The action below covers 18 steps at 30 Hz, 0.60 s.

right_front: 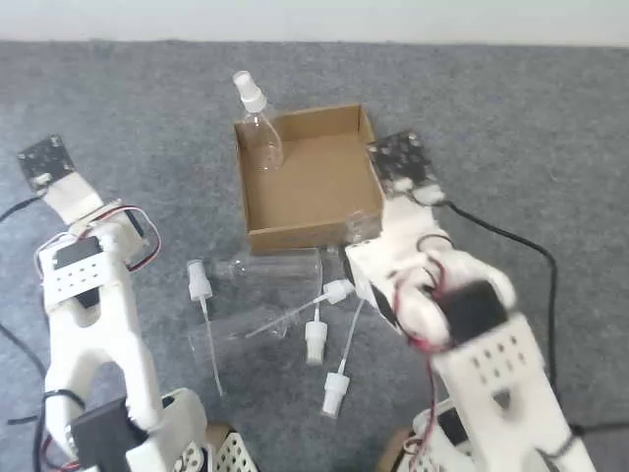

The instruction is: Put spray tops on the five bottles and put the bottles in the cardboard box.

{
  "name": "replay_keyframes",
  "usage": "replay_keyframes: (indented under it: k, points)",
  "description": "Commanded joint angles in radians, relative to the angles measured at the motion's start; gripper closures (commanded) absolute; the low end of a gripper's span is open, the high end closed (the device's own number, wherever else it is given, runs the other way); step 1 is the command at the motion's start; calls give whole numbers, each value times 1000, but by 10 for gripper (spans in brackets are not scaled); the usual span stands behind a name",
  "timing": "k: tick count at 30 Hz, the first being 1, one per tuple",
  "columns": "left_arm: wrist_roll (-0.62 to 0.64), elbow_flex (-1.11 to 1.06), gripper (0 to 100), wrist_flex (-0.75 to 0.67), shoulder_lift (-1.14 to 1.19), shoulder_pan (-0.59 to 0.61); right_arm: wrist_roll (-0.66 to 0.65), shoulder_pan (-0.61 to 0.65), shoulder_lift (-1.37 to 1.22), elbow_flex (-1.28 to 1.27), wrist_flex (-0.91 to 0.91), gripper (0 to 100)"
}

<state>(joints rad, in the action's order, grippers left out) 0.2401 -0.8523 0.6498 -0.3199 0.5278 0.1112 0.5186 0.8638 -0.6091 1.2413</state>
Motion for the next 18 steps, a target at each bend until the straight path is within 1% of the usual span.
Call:
replay_keyframes:
  k: [1,6,10,14,18]
  points:
    - [0,8,988,-20,-52,-5,8,-44,134,-54,-70,965]
    - [0,8,988,-20,-57,-5,11,-94,180,-137,-119,965]
    - [6,31,988,-17,-63,-3,12,-176,223,-196,-176,965]
    - [12,113,988,89,-63,-3,14,-259,282,-281,-245,965]
    - [57,189,988,169,-63,-5,14,-302,355,-379,-312,965]
